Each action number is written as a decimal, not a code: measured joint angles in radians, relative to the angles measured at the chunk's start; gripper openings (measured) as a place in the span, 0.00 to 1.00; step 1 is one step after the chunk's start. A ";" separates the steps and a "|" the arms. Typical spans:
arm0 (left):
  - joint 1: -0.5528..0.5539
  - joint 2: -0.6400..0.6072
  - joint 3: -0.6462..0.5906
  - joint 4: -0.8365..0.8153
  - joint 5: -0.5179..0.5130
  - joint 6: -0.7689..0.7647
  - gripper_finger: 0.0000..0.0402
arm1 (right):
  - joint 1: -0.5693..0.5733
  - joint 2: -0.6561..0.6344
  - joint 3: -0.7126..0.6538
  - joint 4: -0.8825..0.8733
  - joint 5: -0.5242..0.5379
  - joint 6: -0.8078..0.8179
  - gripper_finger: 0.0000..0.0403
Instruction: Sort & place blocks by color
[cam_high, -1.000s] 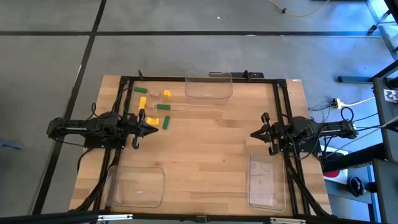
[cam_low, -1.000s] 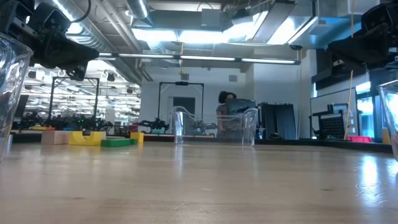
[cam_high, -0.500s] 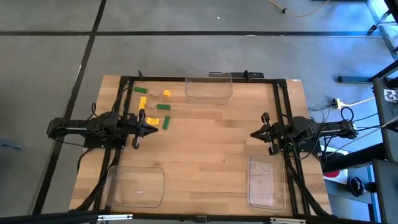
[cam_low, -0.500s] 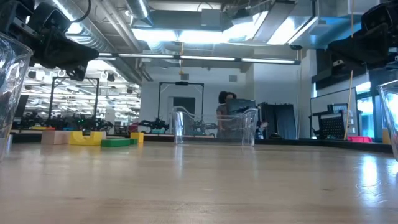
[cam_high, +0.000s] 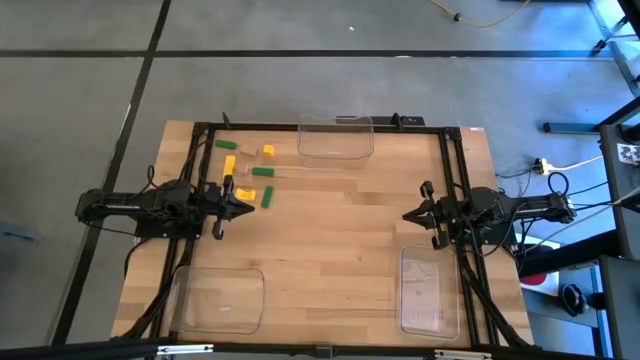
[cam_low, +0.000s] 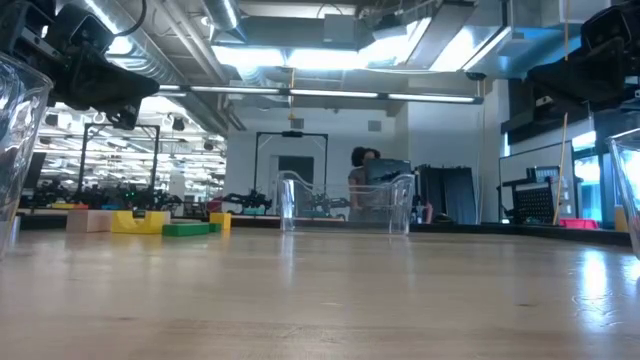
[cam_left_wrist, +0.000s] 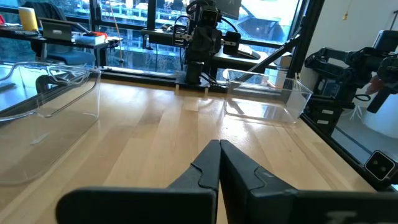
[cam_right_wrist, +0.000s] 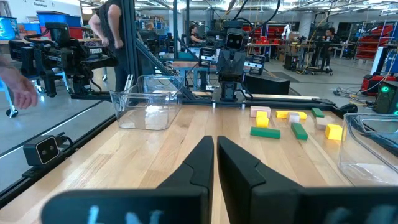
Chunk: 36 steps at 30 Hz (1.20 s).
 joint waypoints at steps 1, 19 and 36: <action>0.000 0.000 0.000 0.000 0.000 0.000 0.00 | 0.000 0.000 0.000 0.000 0.000 0.000 0.06; 0.000 0.000 0.000 0.000 0.000 0.000 0.00 | -0.002 0.000 0.001 0.943 0.122 0.353 0.06; 0.000 0.000 0.000 0.000 0.001 0.000 0.00 | -0.003 0.501 0.278 0.683 0.346 0.313 0.06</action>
